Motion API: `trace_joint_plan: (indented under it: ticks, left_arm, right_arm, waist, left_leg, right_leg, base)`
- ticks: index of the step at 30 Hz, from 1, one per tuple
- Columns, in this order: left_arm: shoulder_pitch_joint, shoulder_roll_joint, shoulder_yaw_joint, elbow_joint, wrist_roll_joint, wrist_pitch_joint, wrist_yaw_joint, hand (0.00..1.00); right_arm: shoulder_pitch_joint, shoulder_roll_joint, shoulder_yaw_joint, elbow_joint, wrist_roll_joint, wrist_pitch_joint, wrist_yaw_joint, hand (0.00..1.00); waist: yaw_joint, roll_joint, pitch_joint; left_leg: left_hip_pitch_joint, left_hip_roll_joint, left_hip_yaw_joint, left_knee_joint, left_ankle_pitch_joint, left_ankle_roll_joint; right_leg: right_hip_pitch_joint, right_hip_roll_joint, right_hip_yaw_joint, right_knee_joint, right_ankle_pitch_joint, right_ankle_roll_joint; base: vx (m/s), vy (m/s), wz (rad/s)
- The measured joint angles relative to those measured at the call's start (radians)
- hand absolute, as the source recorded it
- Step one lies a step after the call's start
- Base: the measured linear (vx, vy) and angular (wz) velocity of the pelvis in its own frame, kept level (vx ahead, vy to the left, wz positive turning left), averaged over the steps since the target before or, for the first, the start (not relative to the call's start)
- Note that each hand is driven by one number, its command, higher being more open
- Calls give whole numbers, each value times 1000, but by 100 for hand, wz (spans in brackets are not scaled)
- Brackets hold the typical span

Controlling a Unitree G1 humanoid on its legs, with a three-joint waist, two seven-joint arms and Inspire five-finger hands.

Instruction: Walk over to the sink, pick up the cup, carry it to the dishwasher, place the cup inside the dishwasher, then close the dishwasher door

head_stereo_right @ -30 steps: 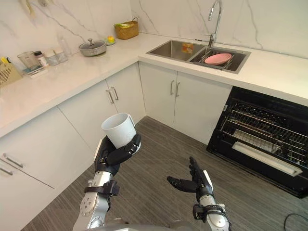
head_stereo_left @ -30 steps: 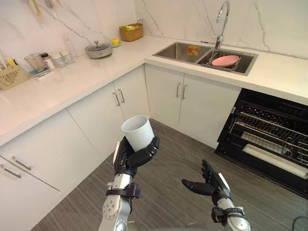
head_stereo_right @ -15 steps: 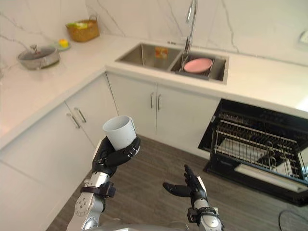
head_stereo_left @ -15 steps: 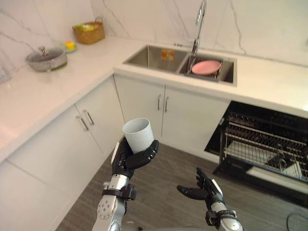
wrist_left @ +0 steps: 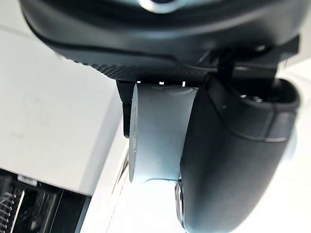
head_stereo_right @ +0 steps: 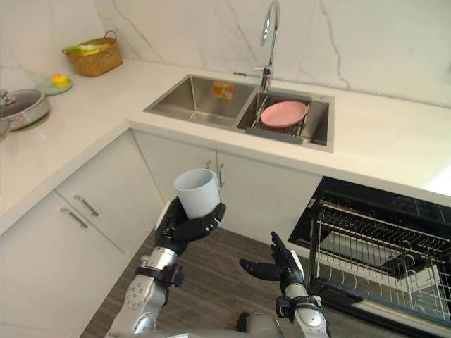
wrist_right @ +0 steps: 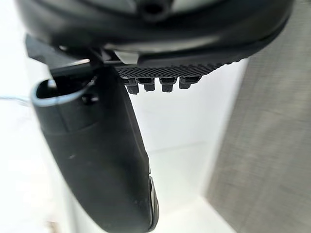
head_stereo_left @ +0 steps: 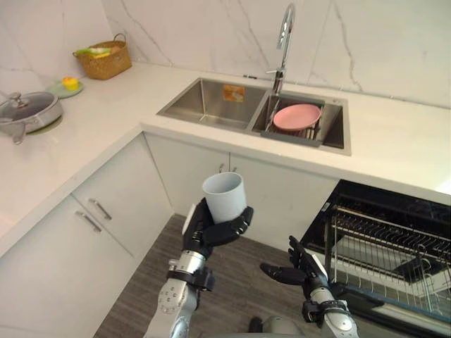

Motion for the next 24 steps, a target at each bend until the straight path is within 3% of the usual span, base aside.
trace_joint_plan:
  ticks: [2, 4, 5, 6, 7, 8, 11, 13, 15, 16, 18, 22, 24]
  left_arm:
    - [-1, -4, 0, 0, 0, -7, -2, 0]
    - [1, 1, 1, 0, 0, -9, -1, 0]
    - [1, 14, 4, 0, -1, -17, 1, 0]
    - [1, 18, 5, 0, -1, -19, 2, 0]
    - [1, 18, 5, -2, -1, -20, 5, 0]
    - [3, 23, 6, -2, -2, -20, 8, 0]
    - [-7, 29, 11, -12, -5, -20, 8, 0]
    - [-8, 29, 8, -16, -13, -20, 9, 0]
    - [-8, 27, 11, -28, -14, -20, 17, 0]
    - [-7, 25, 19, -46, -13, -20, 35, 0]
    - [-8, 23, 52, -64, -13, -23, 56, 0]
    - [-19, 34, 90, -81, -13, -33, 80, 0]
    - [-21, 34, 90, -80, -13, -44, 85, 0]
  right_arm:
    - [-15, 3, -6, -17, 23, -26, -2, 100]
    - [-21, 4, -5, -17, 23, -28, -2, 100]
    - [-29, 4, 3, -14, 23, -28, -2, 100]
    - [-32, 3, 9, -10, 23, -28, -2, 100]
    - [-36, -6, 22, -8, 22, -28, -1, 100]
    - [-35, 0, 36, -1, 22, -25, -1, 100]
    - [-42, 24, 64, -8, 21, -25, 1, 100]
    - [-42, 38, 65, -16, 21, -25, 5, 100]
    - [-45, 43, 68, -17, 21, -25, 15, 100]
    - [-58, 42, 71, -16, 21, -26, 23, 100]
    - [-84, 39, 86, -14, 21, -27, 30, 100]
    - [-112, 23, 113, -13, 21, -37, 39, 100]
    - [-110, 11, 114, -12, 21, -37, 39, 100]
  waist:
    - [9, -10, 4]
    - [22, -11, 2]
    - [30, -11, 2]
    - [34, -10, 2]
    - [39, 2, -1]
    - [40, -3, -5]
    - [28, -32, -7]
    - [16, -33, -6]
    - [18, -32, -4]
    - [19, -34, 3]
    - [21, -40, 14]
    - [23, -55, 26]
    - [16, -48, 31]
  left_leg:
    - [-52, -63, -3, -137, -83, 11]
    - [-58, -128, -48, -313, -88, 15]
    - [-68, -193, -130, -476, -76, 7]
    - [-72, -210, -166, -533, -59, 4]
    - [-71, -225, -218, -626, 50, 7]
    - [-57, -231, -195, -620, 77, 47]
    - [-26, -258, -135, -667, 68, 59]
    - [0, -270, -103, -675, 57, 77]
    - [44, -268, -75, -674, 24, 102]
    - [86, -264, -29, -674, 9, 109]
    - [135, -263, 44, -692, -6, 116]
    - [143, -256, 121, -691, -39, 104]
    - [133, -222, 128, -628, -72, 84]
  right_leg:
    - [24, 1, 76, -33, 7, -11]
    - [37, -2, 135, -54, 13, -1]
    - [39, -4, 193, -60, 12, 14]
    - [38, -4, 215, -58, 9, 22]
    - [30, 6, 259, -34, 1, 53]
    - [27, 4, 295, -20, -12, 70]
    - [12, -23, 355, -13, -26, 98]
    - [15, -41, 362, -10, -33, 115]
    - [10, -47, 317, 49, -43, 132]
    - [-23, -70, 220, 149, -48, 140]
    - [-46, -111, 89, 210, -48, 139]
    - [-61, -153, -35, 155, -68, 116]
    - [-41, -134, -50, 121, -50, 79]
  base:
    - [211, 29, -88]
    - [186, 90, -106]
    - [201, 145, -115]
    - [247, 203, -125]
    - [212, 196, -106]
    - [273, 249, -95]
    - [222, 213, -64]
    - [119, 122, -49]
    - [104, 102, -66]
    - [66, 104, -91]
    - [-8, 93, -105]
    - [-44, 2, -67]
    - [55, -76, -27]
